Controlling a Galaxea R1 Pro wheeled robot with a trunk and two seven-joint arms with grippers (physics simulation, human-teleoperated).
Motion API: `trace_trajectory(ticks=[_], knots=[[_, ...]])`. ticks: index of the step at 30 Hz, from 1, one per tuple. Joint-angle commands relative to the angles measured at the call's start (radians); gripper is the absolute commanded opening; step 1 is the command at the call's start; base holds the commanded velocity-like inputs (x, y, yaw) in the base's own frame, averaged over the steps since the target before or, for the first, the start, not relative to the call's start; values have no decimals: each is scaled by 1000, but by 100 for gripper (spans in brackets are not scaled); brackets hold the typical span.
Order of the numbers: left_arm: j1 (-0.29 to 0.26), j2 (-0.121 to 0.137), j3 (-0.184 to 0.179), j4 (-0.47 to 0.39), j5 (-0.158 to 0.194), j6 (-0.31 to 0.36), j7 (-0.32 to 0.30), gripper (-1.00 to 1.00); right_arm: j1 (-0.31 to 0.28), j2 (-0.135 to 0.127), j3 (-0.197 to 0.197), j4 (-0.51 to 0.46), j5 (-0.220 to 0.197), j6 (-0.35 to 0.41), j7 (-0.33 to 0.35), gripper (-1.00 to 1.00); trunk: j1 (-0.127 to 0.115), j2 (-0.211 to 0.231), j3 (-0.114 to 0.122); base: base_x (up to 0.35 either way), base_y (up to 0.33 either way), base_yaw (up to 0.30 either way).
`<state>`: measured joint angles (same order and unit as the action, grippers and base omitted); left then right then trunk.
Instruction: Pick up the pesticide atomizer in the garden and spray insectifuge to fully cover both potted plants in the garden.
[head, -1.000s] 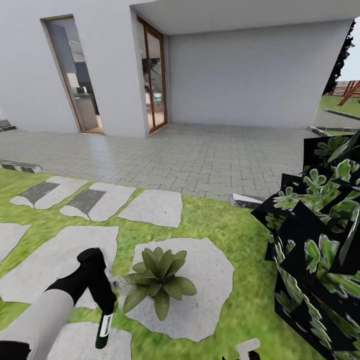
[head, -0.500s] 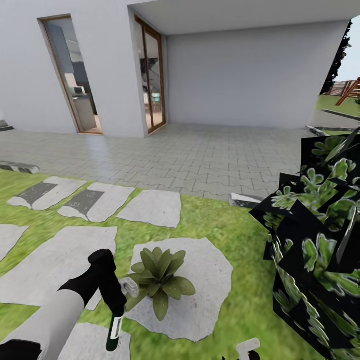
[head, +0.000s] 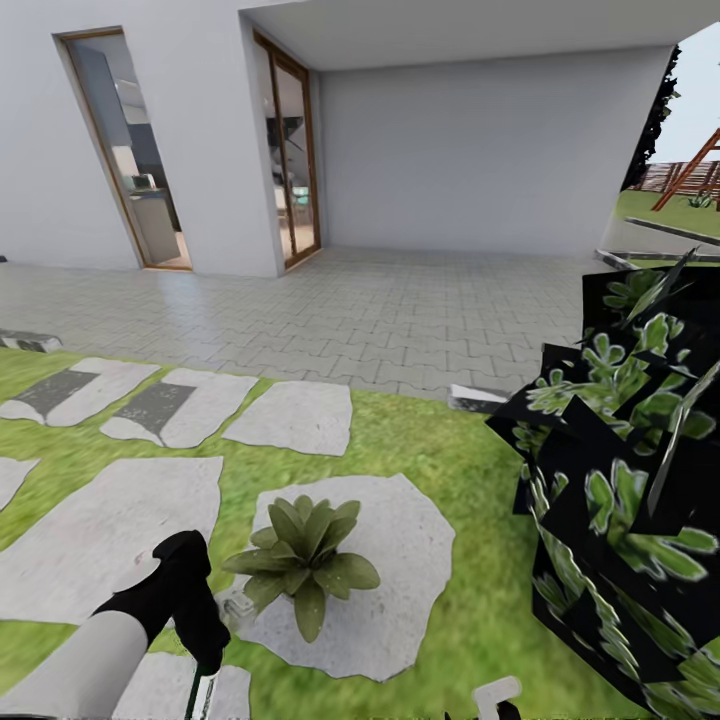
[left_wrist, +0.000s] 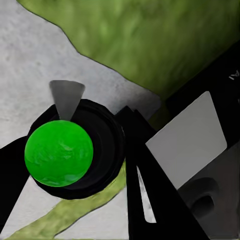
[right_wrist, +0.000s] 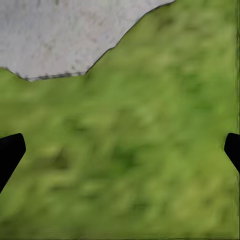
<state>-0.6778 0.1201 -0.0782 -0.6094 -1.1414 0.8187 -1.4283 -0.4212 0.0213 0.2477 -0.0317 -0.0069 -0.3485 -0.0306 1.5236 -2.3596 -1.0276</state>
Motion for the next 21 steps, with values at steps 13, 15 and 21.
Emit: trace_trajectory(ticks=[13,15,21], knots=[[-3,2,98,-27,-6,10,80,-100,-1,1,5,1,-2,-3,0,100,0,0,-1,-18,-88,0],[-8,2,98,-27,-6,11,81,-100,-1,1,5,0,-2,-3,0,100,7,-14,-8,0,0,0],[-13,0,98,-27,-7,13,81,-100,-1,2,5,-1,-2,-3,0,100,30,-56,-35,0,0,0]])
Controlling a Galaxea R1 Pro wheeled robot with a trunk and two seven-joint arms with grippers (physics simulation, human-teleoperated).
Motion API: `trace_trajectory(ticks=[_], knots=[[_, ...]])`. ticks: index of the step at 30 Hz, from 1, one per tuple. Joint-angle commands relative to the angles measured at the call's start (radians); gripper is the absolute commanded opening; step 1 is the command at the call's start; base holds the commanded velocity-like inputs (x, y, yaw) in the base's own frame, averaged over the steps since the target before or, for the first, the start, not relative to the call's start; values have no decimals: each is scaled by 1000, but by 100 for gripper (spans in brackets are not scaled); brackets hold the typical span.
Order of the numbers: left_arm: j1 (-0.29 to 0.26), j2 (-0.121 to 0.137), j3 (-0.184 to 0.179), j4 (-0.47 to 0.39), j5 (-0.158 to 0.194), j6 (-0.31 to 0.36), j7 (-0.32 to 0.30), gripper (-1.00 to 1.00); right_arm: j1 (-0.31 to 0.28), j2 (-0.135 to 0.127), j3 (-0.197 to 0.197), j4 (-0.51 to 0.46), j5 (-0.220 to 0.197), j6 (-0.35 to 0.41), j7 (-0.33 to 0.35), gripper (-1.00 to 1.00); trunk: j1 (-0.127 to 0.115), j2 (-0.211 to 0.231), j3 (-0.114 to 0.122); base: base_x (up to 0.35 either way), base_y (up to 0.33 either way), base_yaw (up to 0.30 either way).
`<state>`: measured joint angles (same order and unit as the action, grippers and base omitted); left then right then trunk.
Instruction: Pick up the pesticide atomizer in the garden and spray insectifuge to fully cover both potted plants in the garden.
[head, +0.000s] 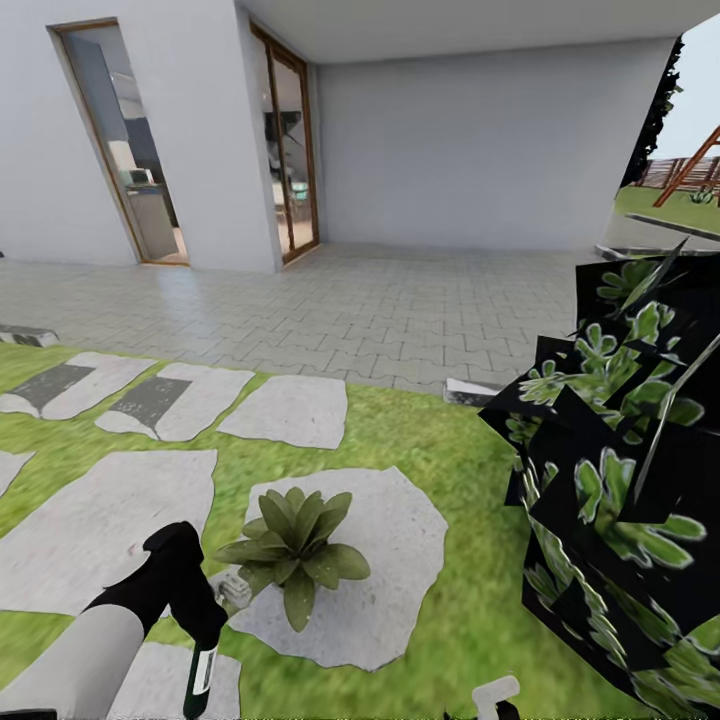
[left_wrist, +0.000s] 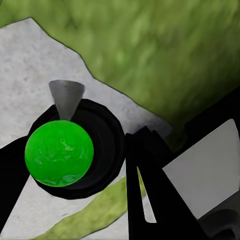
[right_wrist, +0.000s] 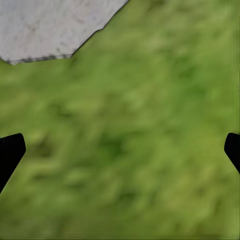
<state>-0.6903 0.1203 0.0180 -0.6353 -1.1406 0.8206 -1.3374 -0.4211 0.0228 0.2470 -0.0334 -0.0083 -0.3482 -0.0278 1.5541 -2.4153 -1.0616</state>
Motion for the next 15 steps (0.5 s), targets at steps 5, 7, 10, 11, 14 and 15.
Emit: trace_trajectory(ticks=[5,7,10,11,14,15], knots=[[-3,-1,2,-3,-8,12,-9,-100,-1,0,6,1,-1,-3,-3,100,19,-36,-25,0,0,0],[-4,-1,2,-3,-8,13,-9,-100,-1,0,6,1,-1,-3,-3,100,27,-50,-34,0,0,0],[-6,-3,2,-3,-8,20,-10,-100,-1,0,6,1,-1,-3,-3,100,38,-71,-48,0,0,0],[-7,-3,2,-3,-7,30,-11,-100,-1,0,6,1,-1,-3,-3,100,42,-78,-53,0,0,0],[-3,-2,0,-3,-8,57,-10,-100,-1,0,6,1,-1,-3,-3,100,47,-85,-68,0,0,0],[-1,-1,-1,-3,-9,58,-9,-100,-1,0,6,1,-1,-3,-3,100,47,-85,-74,0,0,0]])
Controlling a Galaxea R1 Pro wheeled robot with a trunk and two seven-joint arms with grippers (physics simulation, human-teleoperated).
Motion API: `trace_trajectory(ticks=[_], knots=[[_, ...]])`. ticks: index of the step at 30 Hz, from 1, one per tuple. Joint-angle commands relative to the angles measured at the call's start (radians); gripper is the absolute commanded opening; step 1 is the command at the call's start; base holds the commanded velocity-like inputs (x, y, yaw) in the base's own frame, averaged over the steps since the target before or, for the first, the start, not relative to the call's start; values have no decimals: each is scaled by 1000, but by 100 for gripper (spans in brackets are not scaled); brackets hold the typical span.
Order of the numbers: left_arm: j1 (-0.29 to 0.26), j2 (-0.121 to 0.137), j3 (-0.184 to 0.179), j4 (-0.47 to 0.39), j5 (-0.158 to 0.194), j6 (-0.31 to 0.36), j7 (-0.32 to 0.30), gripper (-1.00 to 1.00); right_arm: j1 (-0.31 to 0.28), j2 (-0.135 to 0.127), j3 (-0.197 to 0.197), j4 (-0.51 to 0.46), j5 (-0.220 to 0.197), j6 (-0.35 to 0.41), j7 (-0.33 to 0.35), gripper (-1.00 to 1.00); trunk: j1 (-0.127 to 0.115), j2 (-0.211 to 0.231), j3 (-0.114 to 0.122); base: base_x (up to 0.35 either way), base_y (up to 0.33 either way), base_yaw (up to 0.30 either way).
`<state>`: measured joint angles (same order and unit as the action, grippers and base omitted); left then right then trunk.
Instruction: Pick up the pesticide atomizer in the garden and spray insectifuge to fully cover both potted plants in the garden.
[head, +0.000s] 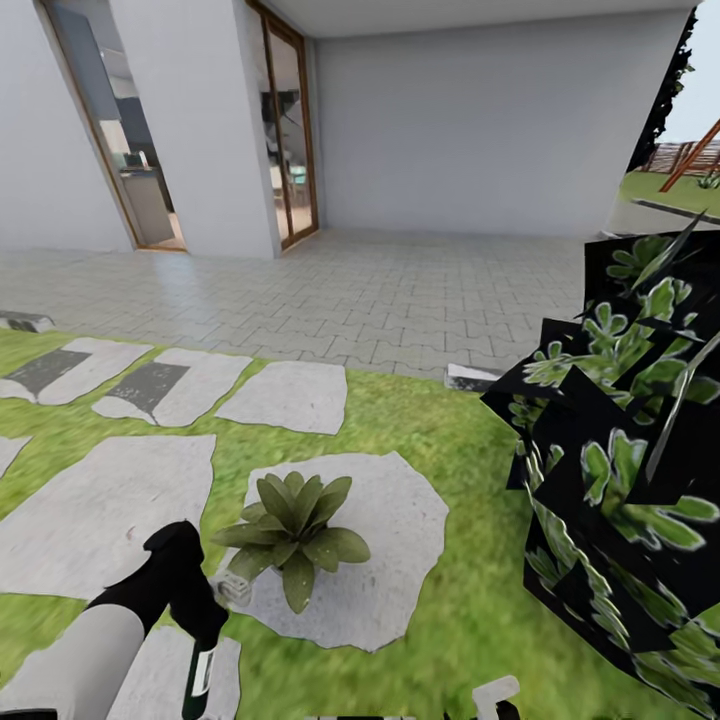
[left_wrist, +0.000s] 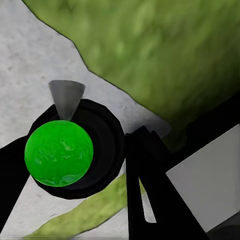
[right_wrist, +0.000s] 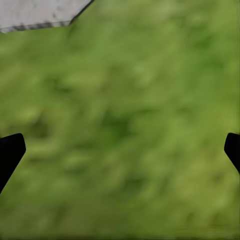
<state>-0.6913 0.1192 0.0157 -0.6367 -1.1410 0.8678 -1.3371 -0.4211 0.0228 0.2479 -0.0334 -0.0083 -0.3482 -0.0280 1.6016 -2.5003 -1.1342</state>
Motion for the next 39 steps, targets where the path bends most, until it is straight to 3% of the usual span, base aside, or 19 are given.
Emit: trace_trajectory(ticks=[1,9,12,15,18,23,25,39], knots=[[2,0,2,-1,-10,11,-9,-100,-1,0,5,1,-1,-3,-3,100,0,0,-2,0,0,0],[7,-5,5,-2,-10,12,50,-100,-1,-1,6,3,2,-3,0,100,0,0,-3,0,0,0],[0,-43,4,-25,-9,14,56,-100,-1,-1,5,3,2,-3,0,100,0,0,-3,0,0,0],[-2,-66,6,-46,-8,15,81,-100,-1,-2,5,3,1,-3,-2,100,0,0,-3,0,0,0],[-2,-63,9,-51,-6,16,101,-100,-1,-2,5,3,1,-3,-3,100,0,0,-3,0,0,0],[-3,-55,73,-52,-6,12,100,-100,-1,-2,5,3,1,-3,-4,100,0,0,-3,-2,1,0],[-3,-57,80,-51,-10,10,99,-100,-1,-2,5,3,1,-3,-4,100,0,0,-3,-116,80,0],[-3,-68,78,-51,-11,15,98,-100,-1,-1,5,3,1,-3,-4,100,0,0,-3,-70,241,-33]])
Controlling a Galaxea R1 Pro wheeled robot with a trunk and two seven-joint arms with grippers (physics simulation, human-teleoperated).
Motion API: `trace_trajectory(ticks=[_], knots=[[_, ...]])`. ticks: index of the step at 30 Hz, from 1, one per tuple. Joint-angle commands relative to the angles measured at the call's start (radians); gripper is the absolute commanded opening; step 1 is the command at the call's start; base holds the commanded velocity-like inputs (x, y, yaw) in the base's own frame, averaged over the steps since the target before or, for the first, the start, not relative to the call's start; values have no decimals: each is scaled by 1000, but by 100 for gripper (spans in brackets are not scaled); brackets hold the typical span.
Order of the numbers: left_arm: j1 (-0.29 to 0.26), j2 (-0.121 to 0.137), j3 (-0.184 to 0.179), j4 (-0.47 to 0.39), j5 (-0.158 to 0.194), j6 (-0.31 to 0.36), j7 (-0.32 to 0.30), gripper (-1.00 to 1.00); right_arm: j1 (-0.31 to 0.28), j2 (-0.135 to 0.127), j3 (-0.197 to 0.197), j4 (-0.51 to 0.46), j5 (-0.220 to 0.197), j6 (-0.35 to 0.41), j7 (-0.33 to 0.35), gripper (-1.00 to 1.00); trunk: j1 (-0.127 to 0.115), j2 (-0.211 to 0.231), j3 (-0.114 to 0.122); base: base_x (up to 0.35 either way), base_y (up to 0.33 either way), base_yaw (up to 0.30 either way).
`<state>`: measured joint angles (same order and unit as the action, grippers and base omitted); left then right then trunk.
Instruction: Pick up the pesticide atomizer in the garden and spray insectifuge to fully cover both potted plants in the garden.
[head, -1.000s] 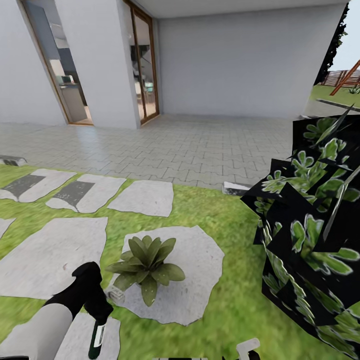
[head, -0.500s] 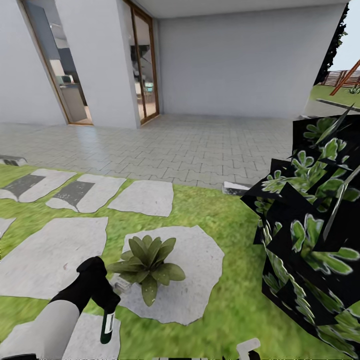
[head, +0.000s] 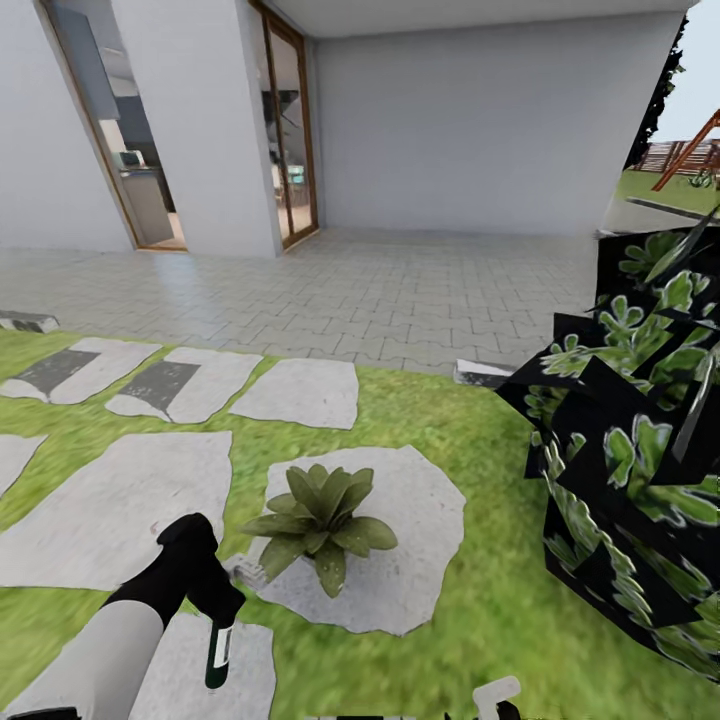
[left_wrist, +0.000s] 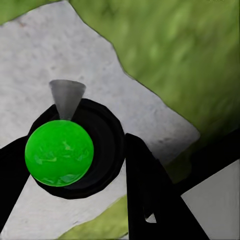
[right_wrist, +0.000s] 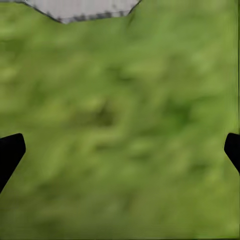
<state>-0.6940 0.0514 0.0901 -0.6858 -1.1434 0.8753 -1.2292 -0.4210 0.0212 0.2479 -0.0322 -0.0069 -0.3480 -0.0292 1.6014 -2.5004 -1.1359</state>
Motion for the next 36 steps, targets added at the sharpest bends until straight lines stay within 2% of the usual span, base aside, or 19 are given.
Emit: trace_trajectory(ticks=[1,10,21,32,36], knots=[[0,-1,3,-1,-11,7,-10,-100,-1,0,5,2,-1,-3,-3,100,0,0,0,41,56,-251],[-1,4,2,-1,-17,6,-10,-100,-1,0,5,2,-1,-3,-3,100,0,0,2,-24,32,-214],[-1,3,2,-1,-18,10,-10,-100,-1,0,5,2,-1,-3,-3,100,0,0,2,-175,234,-48],[9,1,-2,-1,-21,9,-6,-100,-1,0,5,2,-1,-3,-3,100,0,0,2,132,287,-255],[12,6,-3,-1,-21,8,-7,-100,-1,0,5,2,-1,-3,-3,100,0,0,2,80,91,-88]])
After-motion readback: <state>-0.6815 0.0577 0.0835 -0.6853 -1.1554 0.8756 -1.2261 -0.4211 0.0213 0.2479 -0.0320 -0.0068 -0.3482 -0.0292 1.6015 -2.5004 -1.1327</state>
